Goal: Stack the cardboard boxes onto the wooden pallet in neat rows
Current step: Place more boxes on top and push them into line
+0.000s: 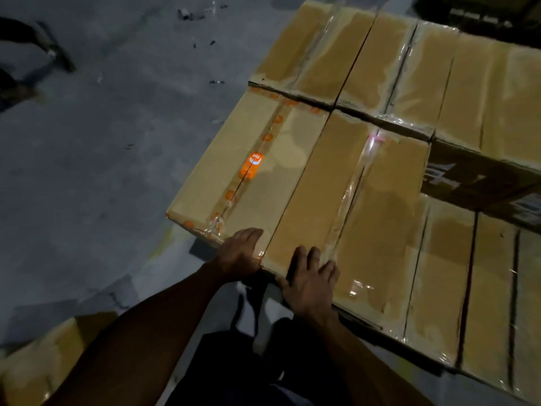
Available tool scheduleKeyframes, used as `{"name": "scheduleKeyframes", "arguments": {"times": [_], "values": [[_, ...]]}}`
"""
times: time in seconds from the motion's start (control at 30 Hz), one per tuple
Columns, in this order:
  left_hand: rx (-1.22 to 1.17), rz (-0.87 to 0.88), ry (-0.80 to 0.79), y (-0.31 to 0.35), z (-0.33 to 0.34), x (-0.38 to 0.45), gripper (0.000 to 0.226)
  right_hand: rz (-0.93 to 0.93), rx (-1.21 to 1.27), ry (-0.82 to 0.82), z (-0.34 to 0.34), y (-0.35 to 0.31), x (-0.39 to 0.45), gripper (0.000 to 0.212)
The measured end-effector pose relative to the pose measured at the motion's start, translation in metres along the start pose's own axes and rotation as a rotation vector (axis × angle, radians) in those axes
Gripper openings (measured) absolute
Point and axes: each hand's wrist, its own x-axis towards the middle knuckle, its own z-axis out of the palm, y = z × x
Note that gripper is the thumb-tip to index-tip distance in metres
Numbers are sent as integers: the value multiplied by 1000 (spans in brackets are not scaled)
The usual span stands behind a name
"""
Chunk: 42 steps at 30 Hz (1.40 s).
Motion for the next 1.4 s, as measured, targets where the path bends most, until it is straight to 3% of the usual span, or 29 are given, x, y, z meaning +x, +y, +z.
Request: {"name": "scheduleKeyframes", "arguments": {"times": [0.1, 0.2, 0.37, 0.53, 0.63, 0.8, 1.07, 1.4], "values": [[-18, -113, -30, -21, -18, 8, 79, 153, 1, -35, -6, -20, 2, 82], [-36, -235, 109, -53, -39, 24, 81, 231, 6, 17, -7, -44, 10, 82], [-58, -449, 278, -117, -68, 53, 76, 20, 25, 75, 13, -95, 36, 93], [-363, -654, 183, -166, -79, 83, 82, 2, -64, 129, 44, -113, 70, 102], [-532, -693, 166, -172, -77, 95, 82, 47, -122, 210, 63, -114, 79, 115], [-542, -724, 178, -170, -74, 99, 79, 51, -196, 285, 73, -112, 79, 124], [-568, -734, 203, -170, -75, 106, 77, 53, -169, 350, 78, -114, 81, 102], [-492, -676, 152, -169, -73, 104, 86, 80, -143, 314, 72, -119, 80, 115]]}}
